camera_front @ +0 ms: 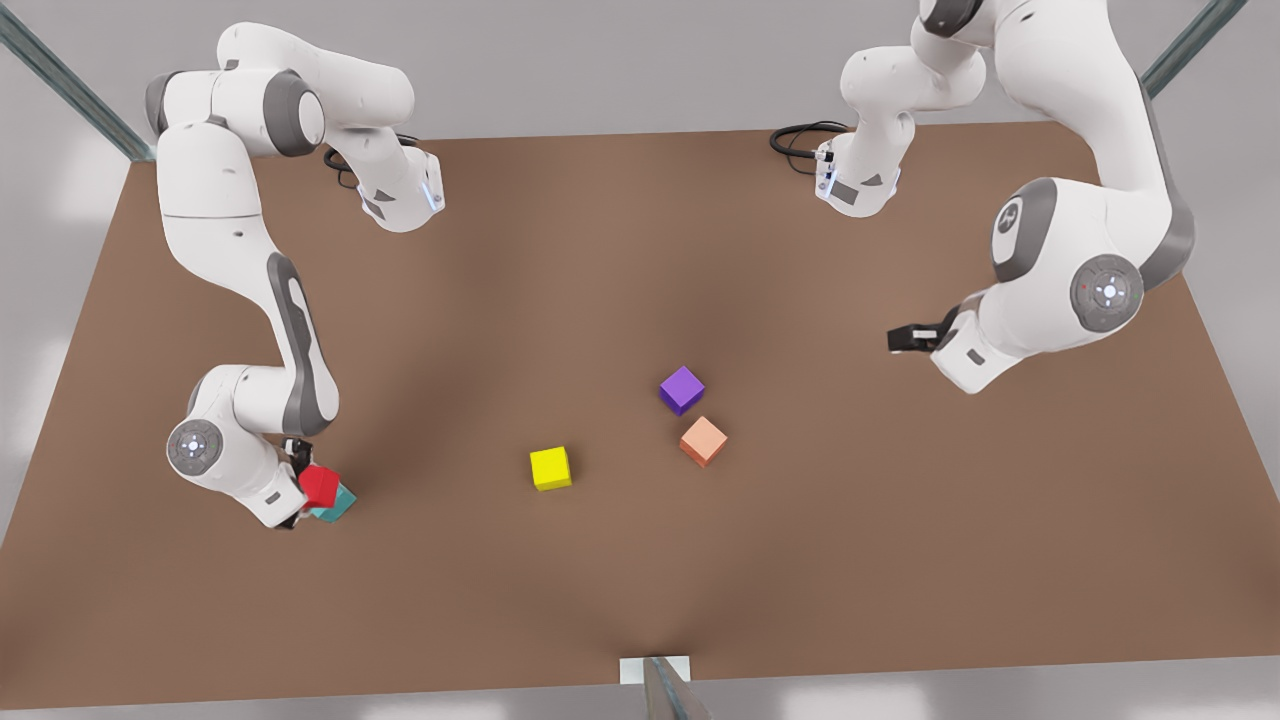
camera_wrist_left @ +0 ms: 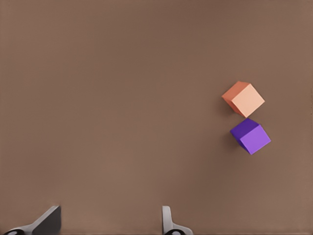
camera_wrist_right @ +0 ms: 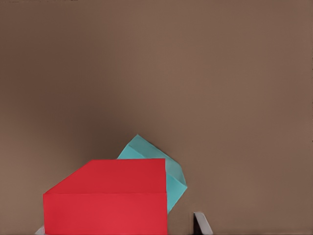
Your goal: Pick up red wooden cube and pass to hand red wooden cube and place in blue wooden cube
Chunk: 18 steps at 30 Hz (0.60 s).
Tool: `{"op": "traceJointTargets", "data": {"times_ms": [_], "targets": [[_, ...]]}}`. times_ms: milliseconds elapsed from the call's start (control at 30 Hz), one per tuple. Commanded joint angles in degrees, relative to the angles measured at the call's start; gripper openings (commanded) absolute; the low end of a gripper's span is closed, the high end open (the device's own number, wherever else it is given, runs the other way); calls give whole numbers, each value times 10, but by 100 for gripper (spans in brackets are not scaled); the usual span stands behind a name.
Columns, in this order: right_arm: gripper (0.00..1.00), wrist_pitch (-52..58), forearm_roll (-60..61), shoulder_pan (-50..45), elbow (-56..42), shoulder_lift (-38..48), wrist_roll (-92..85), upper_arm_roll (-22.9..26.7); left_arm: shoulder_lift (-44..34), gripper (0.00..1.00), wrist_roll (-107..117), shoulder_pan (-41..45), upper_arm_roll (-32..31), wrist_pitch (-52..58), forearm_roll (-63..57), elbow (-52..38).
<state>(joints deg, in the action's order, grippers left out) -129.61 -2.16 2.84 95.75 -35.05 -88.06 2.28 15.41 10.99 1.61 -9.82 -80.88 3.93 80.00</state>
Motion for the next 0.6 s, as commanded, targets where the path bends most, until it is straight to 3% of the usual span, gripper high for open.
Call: {"op": "traceJointTargets", "data": {"times_ms": [0,333,533,567], "targets": [[100,-16,3,1,1,0,47,0,0,100,17,1,-4,31,4,-19],[100,9,3,-3,1,17,46,-2,34,100,0,-5,-4,29,3,-28],[100,126,4,-4,-6,64,50,-3,32,100,0,1,-11,30,4,-23],[100,188,29,-5,-19,82,60,-5,30,100,3,0,-25,20,1,-24]]}}
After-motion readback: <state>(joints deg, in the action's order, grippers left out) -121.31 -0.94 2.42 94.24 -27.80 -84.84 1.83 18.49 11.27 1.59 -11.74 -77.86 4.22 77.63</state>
